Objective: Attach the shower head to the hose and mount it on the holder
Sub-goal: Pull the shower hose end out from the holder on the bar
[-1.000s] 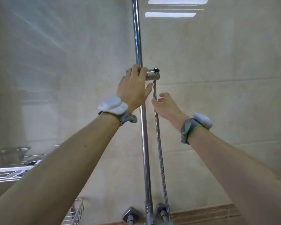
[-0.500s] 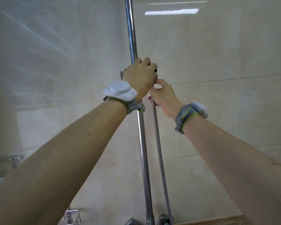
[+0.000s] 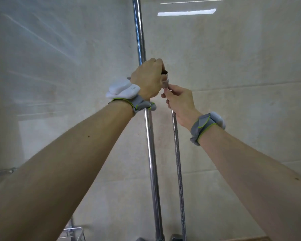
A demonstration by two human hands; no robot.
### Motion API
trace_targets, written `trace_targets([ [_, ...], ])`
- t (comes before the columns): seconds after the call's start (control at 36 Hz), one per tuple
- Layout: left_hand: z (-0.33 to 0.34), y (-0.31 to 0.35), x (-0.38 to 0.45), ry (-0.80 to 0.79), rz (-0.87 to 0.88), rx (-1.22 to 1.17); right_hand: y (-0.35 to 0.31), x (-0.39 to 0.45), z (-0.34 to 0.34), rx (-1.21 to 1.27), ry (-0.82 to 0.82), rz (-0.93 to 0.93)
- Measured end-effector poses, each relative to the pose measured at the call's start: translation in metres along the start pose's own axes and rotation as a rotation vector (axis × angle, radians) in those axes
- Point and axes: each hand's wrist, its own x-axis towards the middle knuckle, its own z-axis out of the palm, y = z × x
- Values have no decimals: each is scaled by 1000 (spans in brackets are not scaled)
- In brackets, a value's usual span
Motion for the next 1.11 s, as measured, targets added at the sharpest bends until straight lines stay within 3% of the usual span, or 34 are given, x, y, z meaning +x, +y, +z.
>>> trace_targets([
  [0.22, -6, -4, -4, -4, 2, -108, -3, 0, -3, 61, 14, -56],
  [0.56, -6, 25, -12, 18, -13, -402, -18, -11, -31, -181, 90, -205],
  [0.72, 5, 29, -31, 0, -39, -608, -20, -37, -40, -123, -33, -151],
  [0.86, 11, 22, -50, -11, -48, -633, -15, -60, -41, -136, -98, -67],
  [1.11, 10, -13, -93, -291, -141, -652, 0, -105, -34, -139, -297, 121],
])
